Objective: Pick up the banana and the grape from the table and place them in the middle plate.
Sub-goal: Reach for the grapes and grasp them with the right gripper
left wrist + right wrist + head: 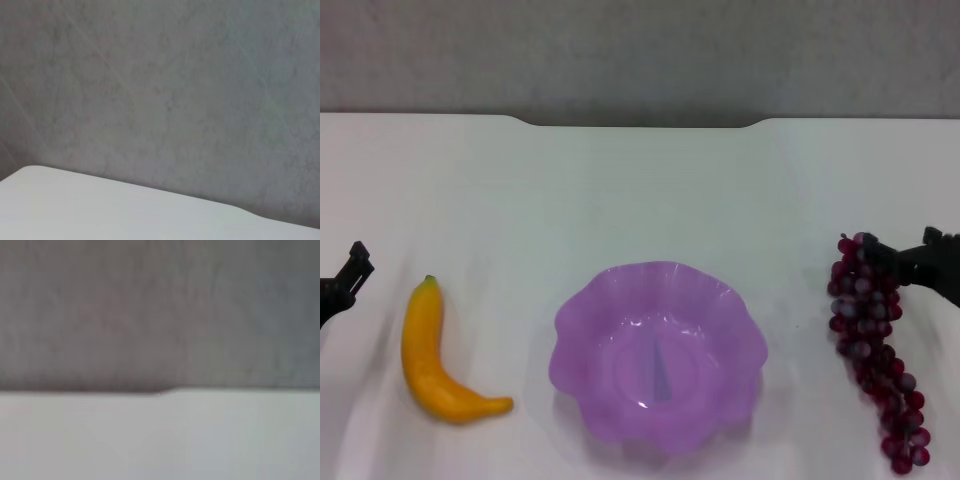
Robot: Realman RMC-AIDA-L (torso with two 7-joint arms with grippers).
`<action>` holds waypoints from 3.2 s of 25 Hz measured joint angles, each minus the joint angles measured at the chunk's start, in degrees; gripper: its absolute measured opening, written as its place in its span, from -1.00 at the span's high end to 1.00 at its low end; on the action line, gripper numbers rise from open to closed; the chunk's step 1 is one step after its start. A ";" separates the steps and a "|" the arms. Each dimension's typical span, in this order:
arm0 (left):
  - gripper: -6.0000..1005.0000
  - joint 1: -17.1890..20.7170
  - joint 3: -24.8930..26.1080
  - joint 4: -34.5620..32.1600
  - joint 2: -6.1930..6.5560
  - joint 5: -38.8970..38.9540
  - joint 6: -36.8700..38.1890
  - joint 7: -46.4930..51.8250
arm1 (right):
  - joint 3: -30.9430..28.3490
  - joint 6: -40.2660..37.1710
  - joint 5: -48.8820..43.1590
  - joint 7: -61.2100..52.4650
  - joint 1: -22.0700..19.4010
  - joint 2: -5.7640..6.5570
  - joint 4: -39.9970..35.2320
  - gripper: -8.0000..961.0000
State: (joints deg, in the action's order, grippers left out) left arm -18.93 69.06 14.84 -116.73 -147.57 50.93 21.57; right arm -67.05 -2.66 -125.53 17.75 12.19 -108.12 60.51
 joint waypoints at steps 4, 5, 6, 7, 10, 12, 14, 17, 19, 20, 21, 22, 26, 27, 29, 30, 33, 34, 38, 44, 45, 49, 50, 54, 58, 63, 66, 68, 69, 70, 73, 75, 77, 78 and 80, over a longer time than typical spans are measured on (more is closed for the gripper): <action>-0.77 -0.05 -0.02 0.00 0.01 0.02 -0.03 -0.04 | -15.70 20.73 -0.60 11.39 -2.35 -5.88 7.64 -0.87; -0.77 -0.08 0.00 0.00 0.01 0.03 -0.03 -0.04 | -18.24 24.94 -0.85 12.48 -2.26 -6.63 8.71 -0.87; -0.77 -0.12 0.05 0.01 0.01 0.03 -0.04 -0.05 | -19.99 28.32 -1.12 12.38 -1.78 -6.70 9.22 -0.87; -0.77 -0.17 0.08 0.01 0.01 0.04 -0.05 -0.05 | -21.33 31.47 -1.25 11.39 -0.98 -6.63 9.45 -0.87; -0.77 -0.28 0.13 0.01 0.01 0.06 -0.16 -0.07 | -26.24 40.80 -1.44 8.96 1.37 -6.50 9.36 -0.87; -0.77 -0.41 0.08 0.01 0.01 0.07 -0.19 -0.08 | -29.49 46.00 -1.48 8.22 2.41 -6.48 9.15 -0.87; -0.77 -0.45 0.06 0.01 0.01 0.09 -0.20 -0.08 | -32.02 49.59 -1.52 7.60 3.34 -6.46 8.60 -0.87; -0.77 -0.49 0.06 0.02 0.01 0.09 -0.43 -0.09 | -35.15 52.66 -1.69 7.30 4.17 -6.42 7.38 -0.87; -0.77 -0.54 0.06 0.01 0.01 0.10 -0.68 -0.10 | -36.41 53.44 -2.36 7.22 4.52 -6.42 6.04 -0.87; -0.77 -0.56 0.06 0.03 0.01 0.10 -0.77 -0.11 | -36.80 53.60 -2.84 7.19 4.82 -6.41 5.06 -0.87; -0.77 -0.59 0.06 0.07 0.01 0.10 -0.79 -0.11 | -37.02 53.70 -3.24 7.17 5.12 -6.40 4.22 -0.87; -0.77 -0.59 0.05 0.11 0.01 0.10 -0.81 -0.11 | -37.03 53.73 -3.61 7.18 5.60 -6.41 3.15 -0.87; -0.77 -0.64 0.03 0.11 0.01 0.09 -0.83 -0.12 | -36.06 53.76 -4.67 7.42 8.02 -6.42 -0.57 -0.87; -0.77 -0.67 0.02 0.11 0.00 0.09 -0.84 -0.13 | -35.58 53.67 -4.72 7.48 8.58 -6.45 -1.28 -0.87; -0.77 -0.74 0.02 0.10 -0.03 0.08 -0.84 -0.13 | -35.01 53.42 -4.73 7.49 9.33 -6.48 -2.35 -0.87; -0.77 -0.83 -0.03 0.10 -0.04 0.06 -0.84 -0.13 | -34.92 53.32 -4.73 7.50 9.58 -6.48 -2.80 -0.87; -0.77 -1.09 -0.21 0.10 -0.07 0.04 -0.84 -0.13 | -34.89 53.26 -4.73 7.61 10.44 -6.49 -4.55 -0.87; -0.77 -1.10 -0.22 0.10 -0.08 0.04 -0.84 -0.13 | -34.90 53.23 -4.73 7.75 10.78 -6.49 -5.29 -0.87; -0.77 -1.10 -0.37 0.10 -0.16 0.02 -0.85 -0.13 | -34.49 51.97 -4.54 8.69 11.62 -6.54 -7.89 -0.87; -0.77 -1.15 -0.42 0.10 -0.16 0.07 -1.03 -0.13 | -33.90 50.06 -4.19 9.66 13.03 -6.59 -10.49 -0.87; -0.77 -1.16 -0.42 0.10 -0.16 0.07 -1.08 -0.13 | -33.74 49.68 -4.19 9.68 13.08 -6.58 -10.63 -0.86; -0.77 -1.20 -0.40 0.10 -0.16 0.09 -1.26 -0.13 | -32.89 46.98 -4.11 10.07 13.38 -6.58 -11.89 -0.86; -0.77 -1.25 -0.39 0.10 -0.16 0.04 -1.31 -0.13 | -32.73 46.41 -4.10 10.25 13.47 -6.58 -12.35 -0.86; -0.77 -1.46 -0.39 0.33 -0.16 -0.12 -1.35 -0.13 | -32.18 44.90 -4.04 10.54 13.58 -6.62 -13.85 -0.86; -0.77 -1.46 -0.40 0.19 -0.16 0.01 -1.36 -0.13 | -31.02 43.49 -4.00 10.55 13.69 -6.60 -14.51 -0.84; -0.77 -1.45 -0.42 0.14 -0.16 -0.08 -1.36 -0.13 | -29.81 42.22 -3.91 10.55 13.73 -6.63 -14.55 -0.75; -0.77 -1.47 -0.42 0.16 -0.16 -0.15 -1.36 -0.13 | -29.09 41.00 -3.94 10.55 13.74 -6.65 -14.55 -0.70; -0.77 -1.46 -0.42 0.13 -0.16 -0.15 -1.36 -0.13 | -28.68 39.97 -4.12 10.55 13.74 -6.65 -14.55 -0.67; -0.77 -1.43 -0.42 0.11 -0.16 -0.16 -1.36 -0.13 | -28.40 39.47 -4.25 10.56 13.74 -6.63 -14.55 -0.65; -0.77 -1.33 -0.42 0.11 -0.16 -0.16 -1.36 -0.13 | -27.92 38.85 -4.36 10.77 13.71 -6.60 -14.54 -0.63; -0.77 -1.17 -0.42 0.10 -0.16 -0.08 -1.36 -0.13 | -27.17 37.24 -4.03 13.80 13.37 -6.61 -14.51 -0.58; -0.77 -1.16 -0.42 0.10 -0.16 -0.07 -1.36 -0.13 | -26.94 36.36 -3.75 15.36 13.25 -6.69 -14.54 -0.43; -0.77 -1.20 -0.42 0.10 -0.16 -0.06 -1.36 -0.13 | -26.42 35.52 -3.72 15.57 13.20 -6.73 -14.76 -0.28; -0.77 -1.22 -0.42 0.10 -0.16 -0.06 -1.36 -0.13 | -26.03 35.09 -3.72 15.58 13.19 -6.76 -14.87 -0.21; -0.77 -1.23 -0.42 0.10 -0.16 -0.07 -1.36 -0.13 | -25.11 34.28 -3.72 15.57 13.16 -6.82 -14.94 -0.10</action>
State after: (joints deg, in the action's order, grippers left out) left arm -20.16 68.64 14.94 -116.89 -147.64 49.57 21.44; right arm -92.17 31.61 -129.25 33.33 25.34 -114.94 45.57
